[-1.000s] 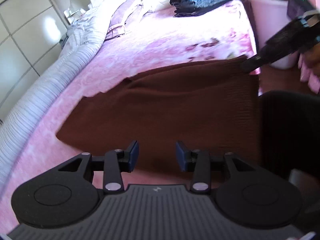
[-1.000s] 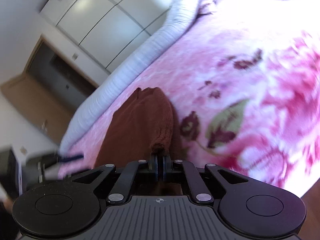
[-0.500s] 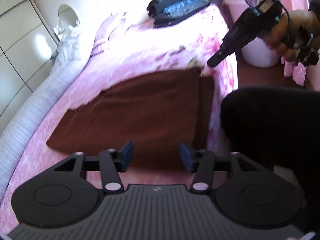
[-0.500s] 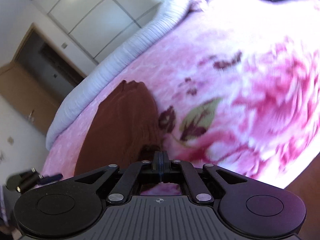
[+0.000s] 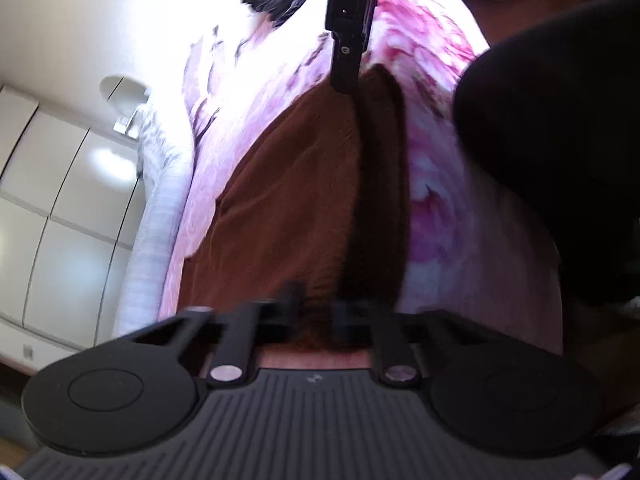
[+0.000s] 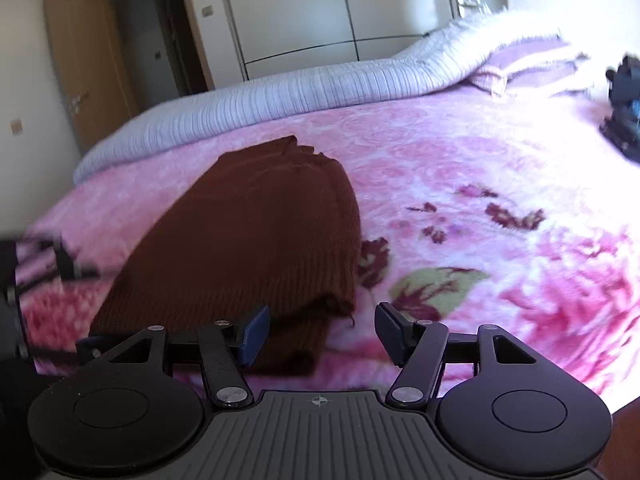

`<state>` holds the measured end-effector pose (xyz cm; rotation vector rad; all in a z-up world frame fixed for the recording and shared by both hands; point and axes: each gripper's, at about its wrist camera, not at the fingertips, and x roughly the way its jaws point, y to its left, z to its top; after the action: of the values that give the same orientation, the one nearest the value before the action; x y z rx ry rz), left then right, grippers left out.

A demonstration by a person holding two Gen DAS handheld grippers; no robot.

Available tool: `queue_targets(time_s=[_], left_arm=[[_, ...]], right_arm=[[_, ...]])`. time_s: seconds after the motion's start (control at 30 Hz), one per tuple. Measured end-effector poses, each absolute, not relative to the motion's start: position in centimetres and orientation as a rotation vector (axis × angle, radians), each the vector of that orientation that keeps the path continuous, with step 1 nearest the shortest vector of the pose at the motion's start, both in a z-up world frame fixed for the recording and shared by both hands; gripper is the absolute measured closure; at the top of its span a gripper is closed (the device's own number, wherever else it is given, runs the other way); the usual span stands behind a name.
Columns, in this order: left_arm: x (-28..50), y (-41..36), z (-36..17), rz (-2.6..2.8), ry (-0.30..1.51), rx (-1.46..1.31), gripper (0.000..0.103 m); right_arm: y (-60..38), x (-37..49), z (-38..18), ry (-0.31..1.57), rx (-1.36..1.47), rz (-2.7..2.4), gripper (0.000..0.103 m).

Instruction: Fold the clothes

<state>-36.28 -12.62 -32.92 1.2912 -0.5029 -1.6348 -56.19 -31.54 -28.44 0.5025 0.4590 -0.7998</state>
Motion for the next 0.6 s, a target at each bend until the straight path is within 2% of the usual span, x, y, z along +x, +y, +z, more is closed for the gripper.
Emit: queue_targets(time_s=[0.2,0.4,0.47,0.5,0.6], left_arm=[[-34.1,-11.2,-31.5,-1.658,-0.348,1.159,0.098],[-33.9,-10.8,-32.2,-1.655,-0.292,1.123,0.098],[-33.6,-10.4,-31.9,-1.645,-0.285,1.097,0.098],[-33.4,-10.2,-31.8,-1.639,-0.271,1.083,0.098],[-33.4,-9.9,-32.5,-1.640,-0.250,1.096,0.098]], right_arm=[[-32.1,-56.4,-27.5,0.423,0.525,-0.775,0.041],[-33.8,-56.1,-28.4,0.373,0.653,-0.737,0.042],[-34.3,-56.2,-28.4,0.356,0.721,-0.721,0.082],[-34.3,-56.3,-28.2,0.356,0.735,-0.718,0.090],[-33.6,-56.1,-28.0,0.392,0.727,-0.716,0.091]])
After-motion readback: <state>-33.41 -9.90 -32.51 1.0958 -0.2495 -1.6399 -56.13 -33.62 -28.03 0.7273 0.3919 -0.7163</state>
